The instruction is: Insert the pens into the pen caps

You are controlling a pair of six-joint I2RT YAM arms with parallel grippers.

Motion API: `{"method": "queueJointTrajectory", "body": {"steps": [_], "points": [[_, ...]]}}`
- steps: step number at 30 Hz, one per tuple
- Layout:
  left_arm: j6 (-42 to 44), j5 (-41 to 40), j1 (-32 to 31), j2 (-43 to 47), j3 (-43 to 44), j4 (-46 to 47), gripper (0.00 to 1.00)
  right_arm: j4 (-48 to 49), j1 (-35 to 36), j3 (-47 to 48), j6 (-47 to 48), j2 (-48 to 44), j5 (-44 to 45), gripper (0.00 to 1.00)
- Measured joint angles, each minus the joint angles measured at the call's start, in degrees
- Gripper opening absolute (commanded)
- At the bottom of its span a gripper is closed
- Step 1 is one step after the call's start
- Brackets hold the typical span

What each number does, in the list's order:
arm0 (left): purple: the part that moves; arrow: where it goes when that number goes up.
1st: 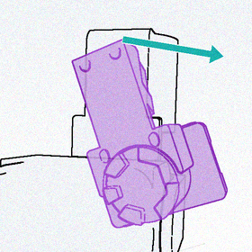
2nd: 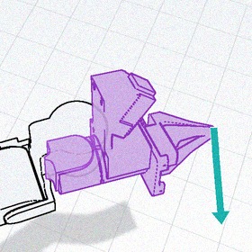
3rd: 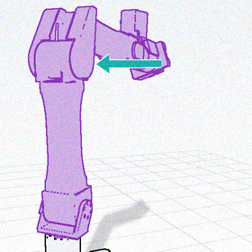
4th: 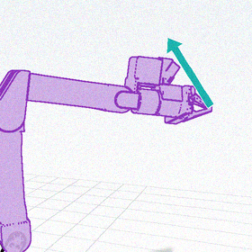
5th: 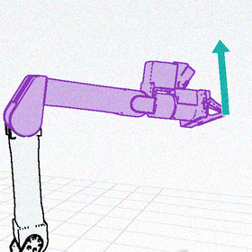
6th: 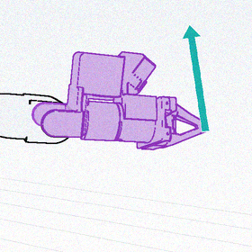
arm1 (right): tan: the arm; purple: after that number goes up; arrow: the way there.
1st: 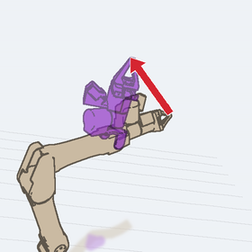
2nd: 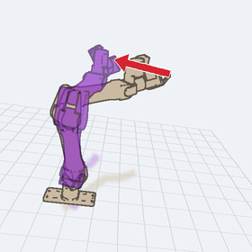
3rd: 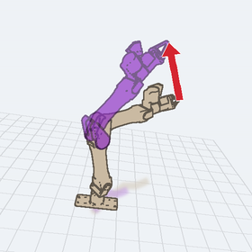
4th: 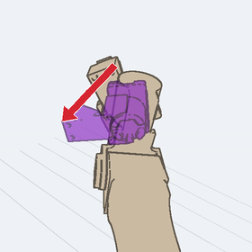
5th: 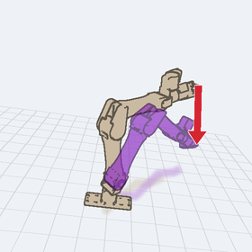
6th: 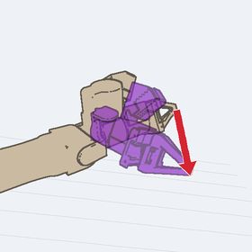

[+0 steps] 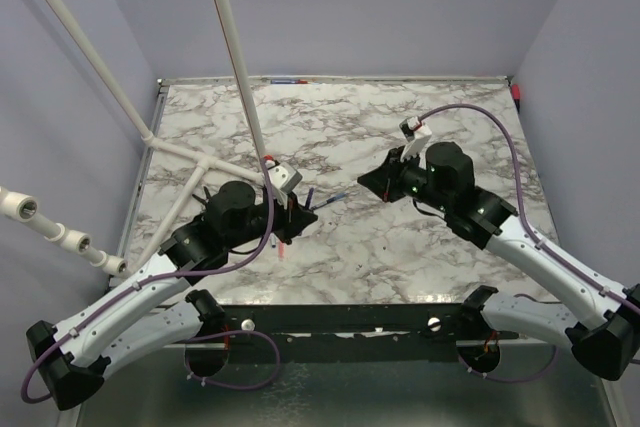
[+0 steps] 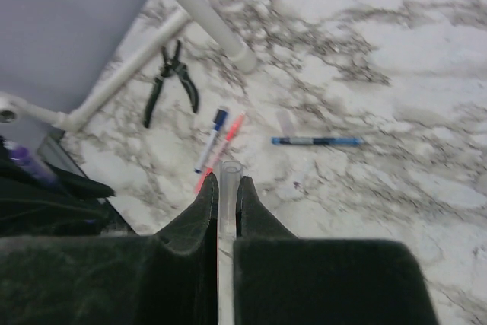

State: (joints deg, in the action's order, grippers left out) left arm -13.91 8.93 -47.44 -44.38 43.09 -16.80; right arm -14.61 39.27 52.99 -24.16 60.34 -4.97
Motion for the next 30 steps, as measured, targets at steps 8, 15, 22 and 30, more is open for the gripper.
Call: {"method": "queueJointTrajectory", "body": {"steps": [8,15,22,30], "points": [[-3.67,6.32,0.0,2.95,-1.64,5.09,0.0,15.34,5.62,-2.99,-2.93,-4.96,-3.89,0.01],[-7.96,11.47,0.0,3.82,-3.76,12.09,0.0,27.5,8.37,-4.39,-4.39,-6.14,-7.52,0.01],[-10.97,18.16,0.0,3.96,-7.63,19.08,0.0,35.1,9.84,-4.57,-4.76,-5.97,-10.62,0.01],[-13.09,22.25,0.0,4.15,-8.9,24.04,0.0,39.04,11.54,-4.55,-4.76,-3.41,-13.03,0.01]]}}
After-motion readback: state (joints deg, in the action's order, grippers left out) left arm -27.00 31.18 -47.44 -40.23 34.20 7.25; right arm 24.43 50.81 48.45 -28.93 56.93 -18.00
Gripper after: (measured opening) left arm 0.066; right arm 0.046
